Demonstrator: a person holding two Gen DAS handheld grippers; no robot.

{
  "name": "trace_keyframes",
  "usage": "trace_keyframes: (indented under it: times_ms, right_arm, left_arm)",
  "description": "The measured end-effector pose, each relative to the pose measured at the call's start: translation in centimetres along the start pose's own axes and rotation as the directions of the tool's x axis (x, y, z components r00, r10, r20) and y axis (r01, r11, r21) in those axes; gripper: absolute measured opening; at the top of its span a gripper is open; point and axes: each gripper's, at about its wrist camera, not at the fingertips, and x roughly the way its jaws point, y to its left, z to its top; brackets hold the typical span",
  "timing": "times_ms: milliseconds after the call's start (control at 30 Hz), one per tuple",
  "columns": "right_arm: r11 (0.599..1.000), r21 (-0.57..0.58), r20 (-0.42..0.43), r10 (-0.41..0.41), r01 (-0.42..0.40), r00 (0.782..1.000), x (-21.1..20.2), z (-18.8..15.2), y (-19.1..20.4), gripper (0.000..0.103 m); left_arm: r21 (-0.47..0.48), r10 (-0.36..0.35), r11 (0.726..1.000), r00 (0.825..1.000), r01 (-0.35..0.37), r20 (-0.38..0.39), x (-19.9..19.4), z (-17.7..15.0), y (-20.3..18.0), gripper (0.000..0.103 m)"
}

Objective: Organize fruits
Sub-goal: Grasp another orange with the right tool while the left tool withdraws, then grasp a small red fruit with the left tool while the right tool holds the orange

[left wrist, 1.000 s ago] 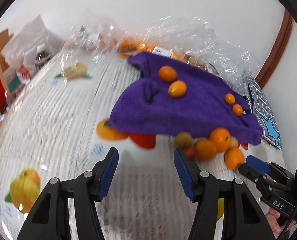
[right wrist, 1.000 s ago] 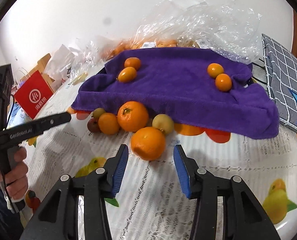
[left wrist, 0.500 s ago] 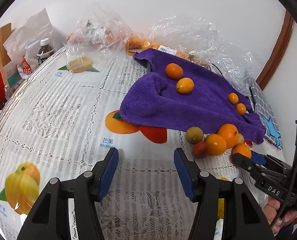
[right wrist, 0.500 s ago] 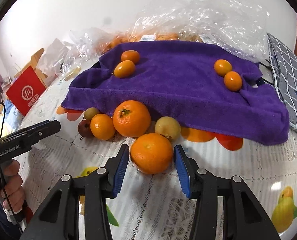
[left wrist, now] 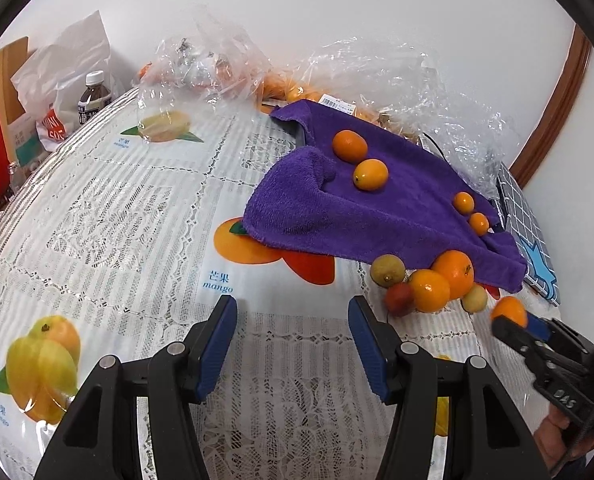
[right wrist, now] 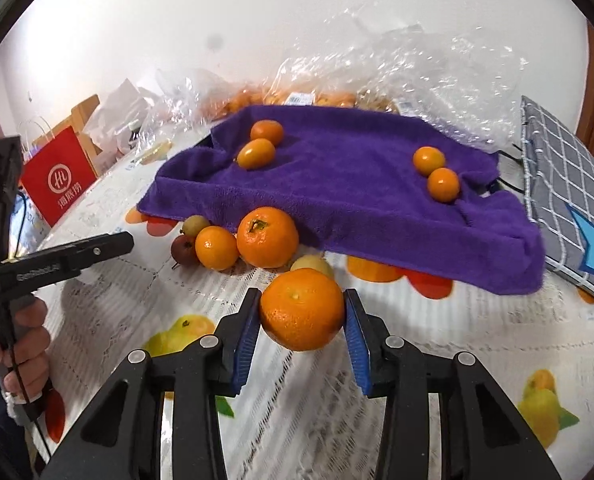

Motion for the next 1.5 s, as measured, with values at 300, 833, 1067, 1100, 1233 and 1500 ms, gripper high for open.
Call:
trace_keyframes:
  times_ms: [300, 833, 1067, 1100, 1233, 1500]
  right_arm:
    - [0.999, 0.024, 0.017, -0.032, 0.031, 0.999, -2.9, -1.9, -2.2, 0.041]
    - [0.986, 0.141, 0.067, -0.095, 0.085, 0.993, -6.1, -4.2, -6.9, 0.041]
    - [0.984, 0.162, 0.087, -0.092, 0.077, 0.992, -6.9, -4.3, -7.8, 0.041]
    - [0.984, 0.164, 0.092, -0.092, 0.076, 0.992, -7.0, -4.4, -7.8, 0.041]
    - [0.983, 0.17, 0.093, -0.082, 0.066, 0.992, -6.8, -4.5, -7.9, 0.041]
    - [0.984, 0.166, 0.076, -0.073, 0.059, 0.994, -6.2, -4.5, -7.7, 0.041]
  left_arm:
    - [-0.003, -0.003, 1.0, 1.0, 0.003, 0.004, -0.1, 0.0, 0.0, 0.056]
    - [0.091, -0.133, 0.986, 0.99, 0.136, -0.041, 0.8, -0.4, -5.1, 0.047]
    - [0.121, -0.069, 0.99, 0.994, 0.078, -0.08, 2.6, 0.0, -6.0, 0.036]
    - [0.136, -0.073, 0.987, 0.994, 0.084, -0.085, 2.7, 0.0, -6.2, 0.036]
    - [0.177, -0.043, 0.983, 0.996, 0.057, -0.081, 3.2, 0.2, -6.9, 0.036]
    - [0.181, -0.077, 0.979, 0.994, 0.091, -0.078, 3.1, 0.1, -6.6, 0.027]
